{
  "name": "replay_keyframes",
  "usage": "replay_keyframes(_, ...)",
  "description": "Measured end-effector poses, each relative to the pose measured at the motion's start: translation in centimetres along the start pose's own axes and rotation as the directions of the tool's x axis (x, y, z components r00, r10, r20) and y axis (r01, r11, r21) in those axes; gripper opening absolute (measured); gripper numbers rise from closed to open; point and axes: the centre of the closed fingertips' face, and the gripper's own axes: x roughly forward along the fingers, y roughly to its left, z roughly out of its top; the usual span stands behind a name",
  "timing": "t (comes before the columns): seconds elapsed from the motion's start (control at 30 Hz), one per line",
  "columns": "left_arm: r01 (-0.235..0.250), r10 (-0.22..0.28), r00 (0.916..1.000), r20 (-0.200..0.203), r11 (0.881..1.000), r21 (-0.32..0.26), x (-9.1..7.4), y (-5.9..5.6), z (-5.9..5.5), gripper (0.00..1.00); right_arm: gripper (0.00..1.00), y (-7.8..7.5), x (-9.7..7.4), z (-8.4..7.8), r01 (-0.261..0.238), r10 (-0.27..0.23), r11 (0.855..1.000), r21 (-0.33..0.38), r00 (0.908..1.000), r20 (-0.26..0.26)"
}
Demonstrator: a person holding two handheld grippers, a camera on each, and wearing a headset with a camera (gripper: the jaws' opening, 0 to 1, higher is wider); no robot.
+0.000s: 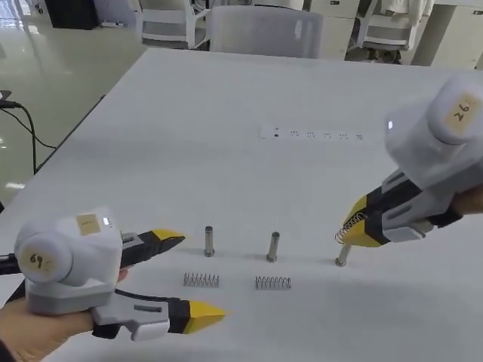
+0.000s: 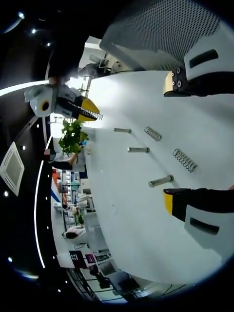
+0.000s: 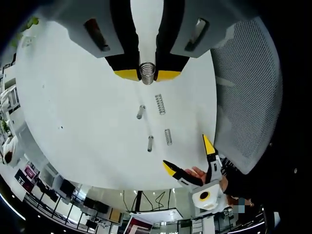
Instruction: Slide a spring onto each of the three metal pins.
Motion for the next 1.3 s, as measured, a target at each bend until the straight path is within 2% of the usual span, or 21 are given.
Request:
replay_keyframes(0.23, -0.017, 0.017, 0.9998, -0.007, 1.0, 0.0, -0.2, 0.3, -0.1, 0.79, 0.13, -2.0, 0.3, -1.6, 0.015, -0.014, 1.0, 0.011, 0.9985, -0.052)
replay_keyframes(0.5, -0.025, 0.025, 0.9993, -0.028, 1.0, 0.004, -0.4, 0.4, -0.5, 0.82, 0.13, -3.4, 0.8, -2.8, 0.033, -0.031, 0.999, 0.014, 0.9941, -0.104)
replay_keyframes(0.63, -0.029, 0.029, 0.999, -0.033, 0.999, 0.014, -0.4, 0.3, -0.6, 0.82, 0.13, -3.8, 1.6, -3.6, 0.025, -0.022, 1.0, 0.019, 0.9911, -0.131)
replay_keyframes(0.8, -0.029, 0.029, 0.9989, -0.036, 0.999, 0.021, -0.5, 0.5, -0.7, 0.81, 0.13, -3.9, 2.3, -3.9, 0.014, -0.01, 1.0, 0.026, 0.9909, -0.134)
replay_keyframes(0.97, -0.033, 0.034, 0.9994, -0.009, 0.998, 0.045, -0.7, 0.6, -0.3, 0.81, 0.13, -4.2, 2.9, -4.3, 0.01, -0.007, 1.0, 0.015, 0.9878, -0.155)
replay_keyframes(1.3, -0.041, 0.041, 0.9991, 0.003, 0.997, 0.061, -0.7, 1.0, -0.3, 0.8, 0.13, -4.2, 3.5, -4.4, -0.002, 0.005, 1.0, 0.021, 0.9871, -0.16)
